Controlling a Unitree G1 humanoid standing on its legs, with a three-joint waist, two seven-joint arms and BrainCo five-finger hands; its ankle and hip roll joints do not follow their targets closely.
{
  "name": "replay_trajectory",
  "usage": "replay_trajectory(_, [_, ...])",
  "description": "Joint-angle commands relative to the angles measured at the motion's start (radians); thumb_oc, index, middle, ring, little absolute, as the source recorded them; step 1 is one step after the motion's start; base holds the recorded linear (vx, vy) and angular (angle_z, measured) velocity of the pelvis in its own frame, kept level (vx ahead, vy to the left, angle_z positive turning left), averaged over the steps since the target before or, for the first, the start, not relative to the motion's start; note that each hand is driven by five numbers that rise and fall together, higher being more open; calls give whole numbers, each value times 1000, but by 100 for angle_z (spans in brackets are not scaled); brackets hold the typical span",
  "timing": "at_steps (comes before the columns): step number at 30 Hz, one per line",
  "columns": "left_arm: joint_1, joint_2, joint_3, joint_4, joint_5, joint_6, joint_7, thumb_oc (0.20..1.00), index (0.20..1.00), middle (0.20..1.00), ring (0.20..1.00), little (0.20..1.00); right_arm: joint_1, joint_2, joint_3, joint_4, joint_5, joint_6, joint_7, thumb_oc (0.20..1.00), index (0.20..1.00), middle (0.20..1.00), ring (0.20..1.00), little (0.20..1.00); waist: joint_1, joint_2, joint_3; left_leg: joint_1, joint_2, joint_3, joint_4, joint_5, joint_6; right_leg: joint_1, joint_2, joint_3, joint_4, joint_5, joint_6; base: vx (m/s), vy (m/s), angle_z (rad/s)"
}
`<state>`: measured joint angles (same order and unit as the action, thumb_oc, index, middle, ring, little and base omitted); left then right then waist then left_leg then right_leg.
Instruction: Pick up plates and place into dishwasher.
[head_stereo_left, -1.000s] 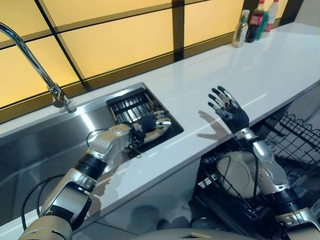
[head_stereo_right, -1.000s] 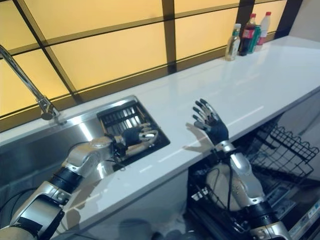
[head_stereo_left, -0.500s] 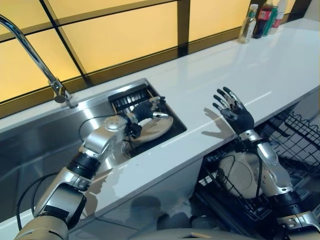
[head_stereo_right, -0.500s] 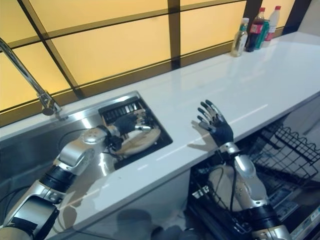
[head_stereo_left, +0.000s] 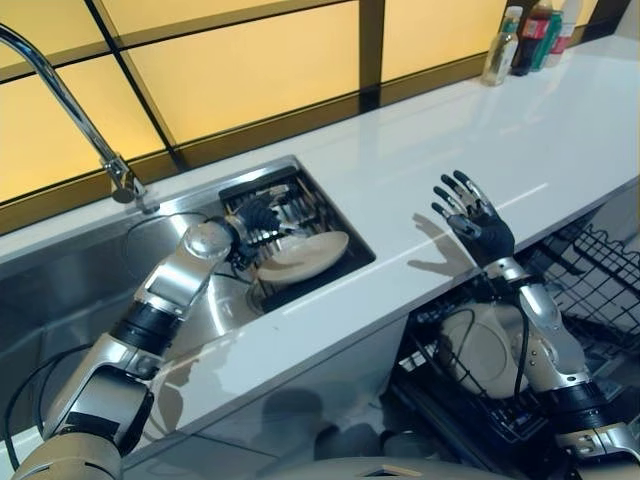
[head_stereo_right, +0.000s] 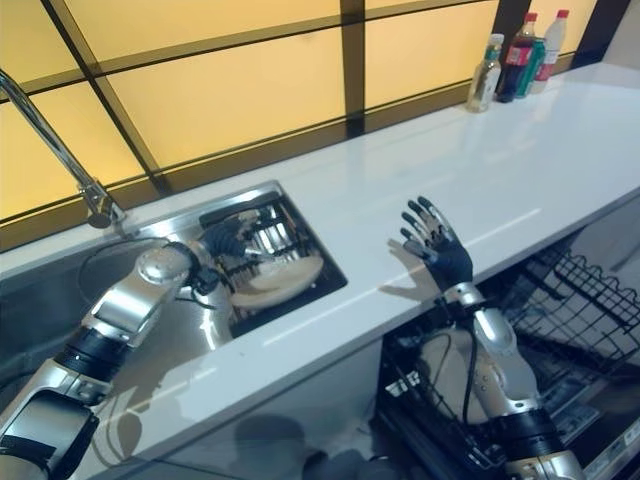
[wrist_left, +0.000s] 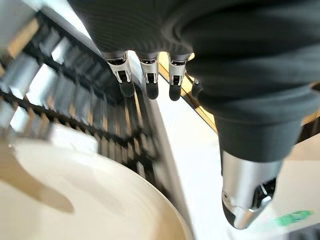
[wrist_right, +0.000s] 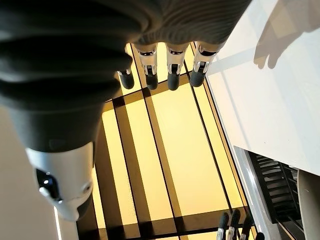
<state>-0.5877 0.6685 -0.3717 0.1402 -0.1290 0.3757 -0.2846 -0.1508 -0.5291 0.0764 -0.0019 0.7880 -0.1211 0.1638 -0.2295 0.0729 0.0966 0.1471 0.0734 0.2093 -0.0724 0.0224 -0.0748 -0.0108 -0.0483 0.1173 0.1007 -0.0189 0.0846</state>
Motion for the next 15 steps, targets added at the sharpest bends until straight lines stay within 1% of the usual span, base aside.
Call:
replay_trajectory(1, [-85, 52, -20, 3, 45, -50, -47, 1000, 1000, 1000, 1000, 1000, 23, 6, -69, -101, 5, -34, -2, 1000, 1000, 1000, 1000, 1000, 10, -39, -38, -107, -56, -67, 174, -111, 91, -48, -2, -16, 34, 12, 68, -5, -5, 13])
replay_trajectory(3, [-83, 38, -34, -11, 47, -45, -58, 1000, 1000, 1000, 1000, 1000, 23, 13, -66, -96, -2, -41, -4, 1000, 1000, 1000, 1000, 1000, 10, -39, -38, -106, -56, -70, 171, -110, 91, -45, -1, -16, 30, 12, 67, -6, -7, 13])
replay_trajectory(8, [-60, 8, -59, -52, 48, -1, -78, 1000, 1000, 1000, 1000, 1000, 22, 20, -60, -95, -11, -49, -16, 1000, 1000, 1000, 1000, 1000, 10, -40, -34, -106, -56, -71, 172, -111, 91, -45, -1, -17, 30, 11, 67, -7, -4, 2])
replay_trajectory(15, [-19, 15, -69, -95, 61, -3, -139, 1000, 1000, 1000, 1000, 1000, 32, 13, -70, -103, -6, -52, -23, 1000, 1000, 1000, 1000, 1000, 14, -40, -29, -104, -55, -70, 170, -109, 92, -43, 0, -19, 26, 14, 67, 0, 0, 0])
